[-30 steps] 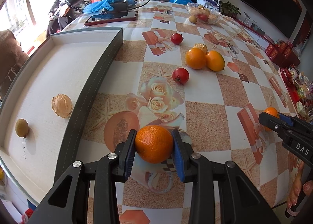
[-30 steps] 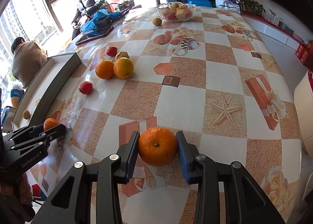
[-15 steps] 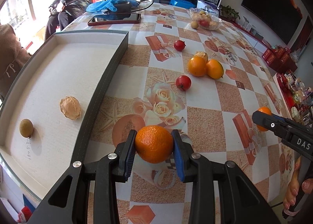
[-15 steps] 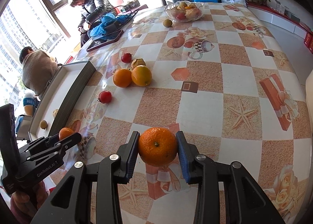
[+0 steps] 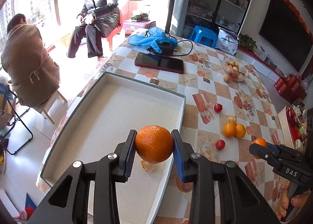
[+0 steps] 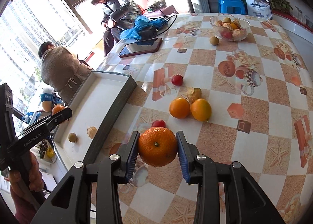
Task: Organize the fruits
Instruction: 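Carry both held oranges over into the white tray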
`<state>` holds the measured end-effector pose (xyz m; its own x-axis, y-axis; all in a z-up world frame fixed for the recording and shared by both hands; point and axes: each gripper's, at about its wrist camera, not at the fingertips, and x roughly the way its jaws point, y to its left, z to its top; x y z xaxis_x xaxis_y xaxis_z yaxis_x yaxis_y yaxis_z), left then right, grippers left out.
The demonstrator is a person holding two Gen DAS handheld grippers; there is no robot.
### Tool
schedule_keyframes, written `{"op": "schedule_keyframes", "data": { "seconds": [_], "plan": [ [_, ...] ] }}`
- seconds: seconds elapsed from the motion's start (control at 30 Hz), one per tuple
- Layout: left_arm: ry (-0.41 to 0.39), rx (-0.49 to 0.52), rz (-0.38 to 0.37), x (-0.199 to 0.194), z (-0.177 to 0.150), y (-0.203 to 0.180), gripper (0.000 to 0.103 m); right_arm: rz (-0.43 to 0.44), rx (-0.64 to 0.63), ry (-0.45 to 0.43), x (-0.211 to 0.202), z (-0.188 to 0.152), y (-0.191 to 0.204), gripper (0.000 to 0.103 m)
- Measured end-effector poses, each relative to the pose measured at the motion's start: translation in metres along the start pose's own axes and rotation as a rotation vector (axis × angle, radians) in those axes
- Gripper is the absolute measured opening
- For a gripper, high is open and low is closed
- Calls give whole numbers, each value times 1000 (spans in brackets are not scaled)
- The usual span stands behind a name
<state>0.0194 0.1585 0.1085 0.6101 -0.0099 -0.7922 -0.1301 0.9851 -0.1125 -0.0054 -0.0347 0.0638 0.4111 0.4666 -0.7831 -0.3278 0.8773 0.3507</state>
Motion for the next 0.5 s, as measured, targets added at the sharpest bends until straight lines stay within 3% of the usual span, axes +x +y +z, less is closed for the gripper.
{"op": "schedule_keyframes", "data": {
  "seconds": [0.17,0.5],
  "plan": [
    [-44,-26,75,-1,18,29,39,39,-76,14,18,25,44,39],
    [74,-80,131,53,-2,59,39,134,-151,58,73,64,118,39]
  ]
}}
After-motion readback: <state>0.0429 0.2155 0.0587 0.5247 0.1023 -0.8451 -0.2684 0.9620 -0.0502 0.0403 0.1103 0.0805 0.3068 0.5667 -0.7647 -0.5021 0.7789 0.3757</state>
